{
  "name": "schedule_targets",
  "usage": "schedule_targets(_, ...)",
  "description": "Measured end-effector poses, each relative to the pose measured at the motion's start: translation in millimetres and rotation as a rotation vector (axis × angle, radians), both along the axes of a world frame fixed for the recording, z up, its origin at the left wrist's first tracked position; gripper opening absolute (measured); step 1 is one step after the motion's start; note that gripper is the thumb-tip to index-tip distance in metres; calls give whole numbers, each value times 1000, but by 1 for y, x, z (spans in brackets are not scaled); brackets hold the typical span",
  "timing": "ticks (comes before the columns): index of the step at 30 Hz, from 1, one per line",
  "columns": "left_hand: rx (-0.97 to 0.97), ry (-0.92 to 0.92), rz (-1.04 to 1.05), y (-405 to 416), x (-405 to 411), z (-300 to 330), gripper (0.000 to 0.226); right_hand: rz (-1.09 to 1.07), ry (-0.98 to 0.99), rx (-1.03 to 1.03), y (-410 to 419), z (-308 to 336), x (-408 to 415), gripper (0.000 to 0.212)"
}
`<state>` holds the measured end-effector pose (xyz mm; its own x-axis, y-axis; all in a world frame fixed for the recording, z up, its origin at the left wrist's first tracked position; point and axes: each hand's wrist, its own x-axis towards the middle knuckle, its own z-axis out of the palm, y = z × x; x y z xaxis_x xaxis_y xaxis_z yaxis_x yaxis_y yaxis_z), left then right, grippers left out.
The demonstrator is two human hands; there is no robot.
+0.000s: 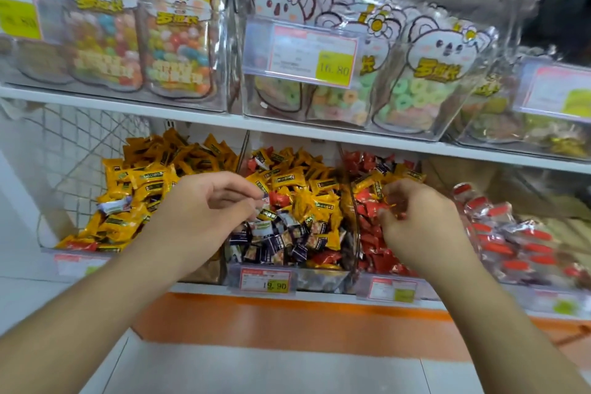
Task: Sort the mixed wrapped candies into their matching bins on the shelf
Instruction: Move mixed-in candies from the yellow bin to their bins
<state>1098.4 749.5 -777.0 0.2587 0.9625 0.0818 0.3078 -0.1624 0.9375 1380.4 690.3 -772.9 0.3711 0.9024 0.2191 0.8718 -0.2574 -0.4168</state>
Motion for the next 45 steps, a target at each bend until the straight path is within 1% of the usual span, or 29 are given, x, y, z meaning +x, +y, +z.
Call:
schedule_targets(3, 58, 49, 45, 7, -16, -4, 19, 72, 7, 48, 6, 3, -17, 27)
schedule_targets(7, 123, 161, 129, 25, -64, -14, 22, 201, 39, 101, 14, 6, -45, 22)
schedule_targets(9, 154, 242, 169, 33, -92, -19, 25, 252, 71, 113, 18, 6, -60, 21)
schedule_targets(11, 179, 369, 185, 39, -116, -24, 30, 291, 80, 118, 23, 4, -76, 21)
schedule_targets(14, 150, 542, 164, 44, -141, -30, 29, 369, 58, 127, 30, -2, -102, 24)
schedule_targets(16, 105, 585, 138, 46, -147, -34, 24, 433, 75, 122, 35, -6, -121, 27)
schedule_targets(17, 88, 594, 120, 47, -148, -36, 26, 465, 86, 117, 37, -7, -130, 27)
schedule_targets(19, 78, 629, 64, 49, -145, -43, 39, 520, 91, 121, 41, -10, -148, 28)
schedule_targets(21, 89, 705, -11, 52, -140, -51, 54, 547, 82, 127, 46, -13, -161, 28)
schedule_targets(23, 110, 762, -44, 56, -135, -59, 62, 559, 80, 119, 52, -16, -170, 28)
schedule_targets(27, 96, 812, -15, 66, -132, -65, 67, 563, 91, 109, 59, -20, -180, 28)
schedule_targets(28, 92, 826, -17, 67, -131, -64, 64, 562, 92, 110, 60, -21, -181, 27)
schedule_targets(31, 137, 838, -36, 69, -129, -60, 42, 566, 76, 118, 62, -24, -182, 26)
schedule_targets(33, 152, 845, -56, 69, -128, -58, 39, 571, 70, 116, 64, -27, -181, 26)
schedule_targets(34, 148, 851, -69, 68, -128, -58, 43, 572, 74, 113, 64, -27, -180, 26)
schedule_targets(37, 135, 859, -106, 66, -129, -57, 67, 576, 81, 118, 63, -27, -178, 25)
schedule_targets(38, 137, 861, -106, 65, -128, -56, 68, 580, 80, 123, 62, -26, -178, 25)
schedule_targets(42, 161, 887, -50, 65, -118, -56, 53, 590, 91, 134, 58, -25, -174, 26)
schedule_targets(45, 144, 846, 8, 67, -114, -53, 42, 574, 99, 134, 56, -23, -167, 25)
